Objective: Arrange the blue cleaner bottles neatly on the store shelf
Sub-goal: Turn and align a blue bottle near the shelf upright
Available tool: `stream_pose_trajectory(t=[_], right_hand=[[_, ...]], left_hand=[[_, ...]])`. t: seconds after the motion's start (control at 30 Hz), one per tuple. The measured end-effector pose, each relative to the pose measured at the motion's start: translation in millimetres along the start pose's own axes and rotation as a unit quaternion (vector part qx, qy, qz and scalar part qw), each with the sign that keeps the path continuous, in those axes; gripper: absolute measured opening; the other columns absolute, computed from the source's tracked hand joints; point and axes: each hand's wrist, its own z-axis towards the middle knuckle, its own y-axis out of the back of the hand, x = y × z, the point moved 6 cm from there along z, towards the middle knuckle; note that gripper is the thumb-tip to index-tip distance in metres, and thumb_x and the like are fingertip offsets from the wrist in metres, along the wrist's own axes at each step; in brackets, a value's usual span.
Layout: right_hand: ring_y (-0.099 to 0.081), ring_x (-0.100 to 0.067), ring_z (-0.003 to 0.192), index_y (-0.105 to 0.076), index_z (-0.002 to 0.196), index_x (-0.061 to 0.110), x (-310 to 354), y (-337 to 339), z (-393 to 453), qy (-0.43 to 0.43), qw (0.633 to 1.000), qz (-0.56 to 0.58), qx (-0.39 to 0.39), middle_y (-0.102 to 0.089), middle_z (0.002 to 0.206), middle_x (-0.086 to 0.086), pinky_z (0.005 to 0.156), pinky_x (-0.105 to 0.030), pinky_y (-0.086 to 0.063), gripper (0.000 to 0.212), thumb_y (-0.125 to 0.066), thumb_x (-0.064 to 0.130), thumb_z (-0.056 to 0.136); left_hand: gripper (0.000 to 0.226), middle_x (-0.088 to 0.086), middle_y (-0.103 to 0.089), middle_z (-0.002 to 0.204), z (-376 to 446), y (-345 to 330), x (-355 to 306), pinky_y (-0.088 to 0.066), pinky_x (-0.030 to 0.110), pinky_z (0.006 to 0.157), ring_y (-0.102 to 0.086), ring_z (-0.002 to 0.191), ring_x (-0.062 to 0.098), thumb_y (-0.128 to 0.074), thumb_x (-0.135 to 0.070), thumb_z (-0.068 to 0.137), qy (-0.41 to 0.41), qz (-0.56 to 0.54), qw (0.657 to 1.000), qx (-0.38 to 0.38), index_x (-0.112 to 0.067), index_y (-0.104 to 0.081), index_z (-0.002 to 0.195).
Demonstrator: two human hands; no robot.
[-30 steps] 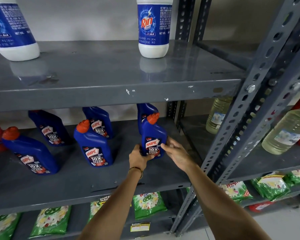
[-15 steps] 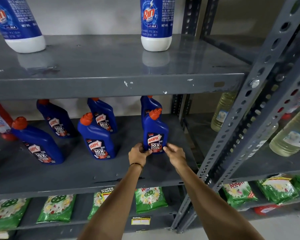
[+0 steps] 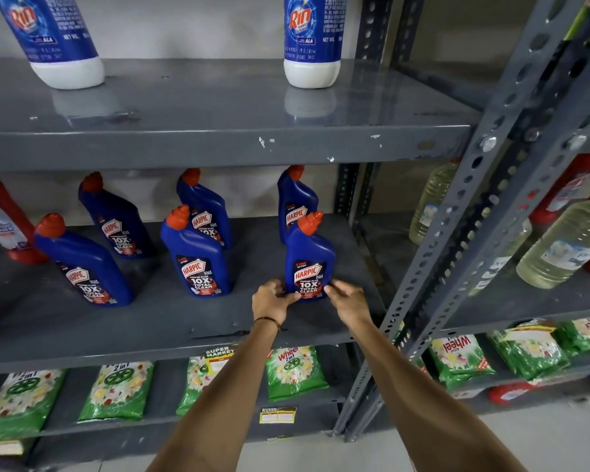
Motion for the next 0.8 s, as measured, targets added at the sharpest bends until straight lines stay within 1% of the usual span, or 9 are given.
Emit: stream_pose_trajectory(t=[0.07,0.1,0.17,0.2,0.27,0.33,0.47,0.6,0.8], right_hand=[[-0.059,-0.025,0.113,-0.055,0.125,0.001,-4,3,-9,-0.009,1.000,0.006,0.000,-0.062,0.125,-0.017,0.099,-0.036,-0.046,0.041,-0.060,0.019,0.088],[-0.058,-0.023,0.109,-0.055,0.125,0.000,-6,4,-13,-0.014,1.000,0.010,0.000,-0.062,0.124,-0.018,0.098,-0.035,-0.046,0.042,-0.060,0.018,0.088],[-0.055,-0.019,0.102,-0.053,0.126,-0.001,-9,6,-21,-0.016,1.000,0.016,0.001,-0.064,0.117,-0.018,0.095,-0.034,-0.045,0.044,-0.061,0.018,0.088],[-0.055,-0.019,0.103,-0.053,0.126,-0.001,-9,6,-25,-0.016,1.000,0.016,-0.002,-0.064,0.114,-0.017,0.096,-0.034,-0.046,0.044,-0.061,0.018,0.087],[-0.057,-0.024,0.114,-0.054,0.126,-0.001,-10,9,-32,-0.019,0.999,0.023,-0.014,-0.063,0.121,-0.017,0.103,-0.041,-0.045,0.044,-0.063,0.017,0.086],[-0.057,-0.028,0.117,-0.056,0.124,0.000,-9,10,-37,-0.014,0.999,0.024,-0.019,-0.061,0.125,-0.018,0.103,-0.046,-0.045,0.042,-0.063,0.016,0.086],[-0.060,-0.029,0.114,-0.059,0.121,0.001,-8,12,-44,0.000,1.000,0.016,-0.017,-0.065,0.121,-0.019,0.100,-0.046,-0.047,0.038,-0.062,0.015,0.087],[-0.060,-0.028,0.112,-0.059,0.120,0.000,-10,16,-47,-0.008,1.000,0.015,-0.018,-0.064,0.120,-0.019,0.100,-0.047,-0.048,0.036,-0.061,0.014,0.087],[-0.062,-0.030,0.108,-0.059,0.119,-0.001,-10,18,-51,-0.017,0.999,0.028,-0.018,-0.065,0.117,-0.020,0.097,-0.047,-0.050,0.036,-0.062,0.012,0.086]], left_hand=[[0.041,0.018,-0.071,0.104,-7,1,2,-0.051,0.041,0.092,-0.066,0.096,0.026,-0.078,-0.013,0.067,-0.004,0.008,1.000,0.005,-0.002,-0.065,0.104],[0.041,0.018,-0.071,0.103,-11,2,3,-0.052,0.040,0.091,-0.066,0.095,0.026,-0.078,-0.014,0.066,-0.005,0.009,1.000,0.008,-0.003,-0.065,0.104],[0.042,0.018,-0.071,0.103,-18,3,5,-0.052,0.037,0.090,-0.066,0.095,0.026,-0.079,-0.013,0.066,-0.007,0.004,1.000,0.009,-0.003,-0.066,0.104],[0.043,0.018,-0.071,0.103,-21,3,6,-0.052,0.038,0.090,-0.066,0.095,0.026,-0.079,-0.013,0.066,-0.005,-0.002,1.000,0.009,-0.003,-0.065,0.104],[0.045,0.018,-0.070,0.105,-27,4,8,-0.052,0.038,0.090,-0.066,0.095,0.027,-0.079,-0.012,0.065,-0.003,-0.010,1.000,0.009,-0.002,-0.064,0.106],[0.046,0.018,-0.070,0.105,-30,4,10,-0.053,0.040,0.090,-0.066,0.096,0.027,-0.080,-0.012,0.065,-0.001,-0.012,1.000,0.010,-0.002,-0.063,0.106],[0.048,0.017,-0.070,0.106,-32,4,12,-0.053,0.042,0.091,-0.066,0.096,0.026,-0.080,-0.014,0.064,0.001,-0.007,1.000,0.017,-0.003,-0.063,0.107],[0.051,0.017,-0.069,0.109,-35,4,15,-0.051,0.040,0.093,-0.065,0.099,0.026,-0.081,-0.015,0.064,0.002,-0.004,1.000,0.020,-0.002,-0.062,0.109],[0.050,0.017,-0.069,0.109,-41,5,16,-0.052,0.039,0.092,-0.065,0.099,0.026,-0.081,-0.014,0.064,0.002,-0.011,1.000,0.021,-0.002,-0.062,0.108]])
